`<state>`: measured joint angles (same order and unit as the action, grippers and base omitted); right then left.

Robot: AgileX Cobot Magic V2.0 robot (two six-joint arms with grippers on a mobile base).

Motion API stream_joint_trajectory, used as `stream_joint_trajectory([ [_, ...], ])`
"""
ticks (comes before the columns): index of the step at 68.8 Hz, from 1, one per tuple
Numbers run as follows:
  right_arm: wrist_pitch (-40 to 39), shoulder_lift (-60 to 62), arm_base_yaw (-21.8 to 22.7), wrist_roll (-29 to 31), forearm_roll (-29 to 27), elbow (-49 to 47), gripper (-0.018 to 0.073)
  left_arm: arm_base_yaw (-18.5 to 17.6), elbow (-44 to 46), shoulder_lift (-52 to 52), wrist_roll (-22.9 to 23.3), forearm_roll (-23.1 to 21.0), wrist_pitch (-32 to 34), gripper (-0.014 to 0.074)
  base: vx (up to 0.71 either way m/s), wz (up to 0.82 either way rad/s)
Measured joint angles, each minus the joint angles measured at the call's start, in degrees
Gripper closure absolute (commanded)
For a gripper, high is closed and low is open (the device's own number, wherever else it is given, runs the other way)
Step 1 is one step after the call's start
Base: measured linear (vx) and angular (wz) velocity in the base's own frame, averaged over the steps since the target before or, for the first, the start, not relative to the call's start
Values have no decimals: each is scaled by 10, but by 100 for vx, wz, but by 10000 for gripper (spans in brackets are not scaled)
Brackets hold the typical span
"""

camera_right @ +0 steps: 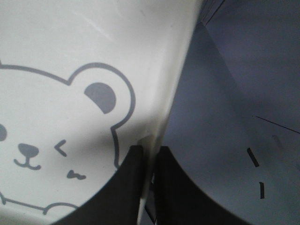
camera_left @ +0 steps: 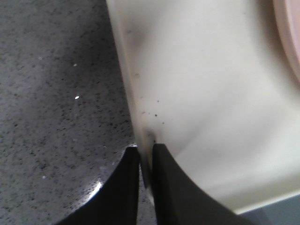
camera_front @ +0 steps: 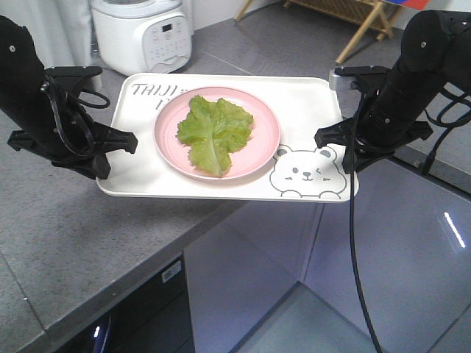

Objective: Transfer vegetables to tray and serve
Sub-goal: 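Turn the base away from the counter while holding the tray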

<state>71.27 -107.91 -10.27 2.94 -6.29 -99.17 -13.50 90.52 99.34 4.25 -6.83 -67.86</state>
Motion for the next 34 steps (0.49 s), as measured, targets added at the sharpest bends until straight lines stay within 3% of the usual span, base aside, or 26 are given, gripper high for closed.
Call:
stream_joint_trajectory([
  [34,0,0,0,0,0,0,564,0,0,0,0,0,0,603,-4,-28],
])
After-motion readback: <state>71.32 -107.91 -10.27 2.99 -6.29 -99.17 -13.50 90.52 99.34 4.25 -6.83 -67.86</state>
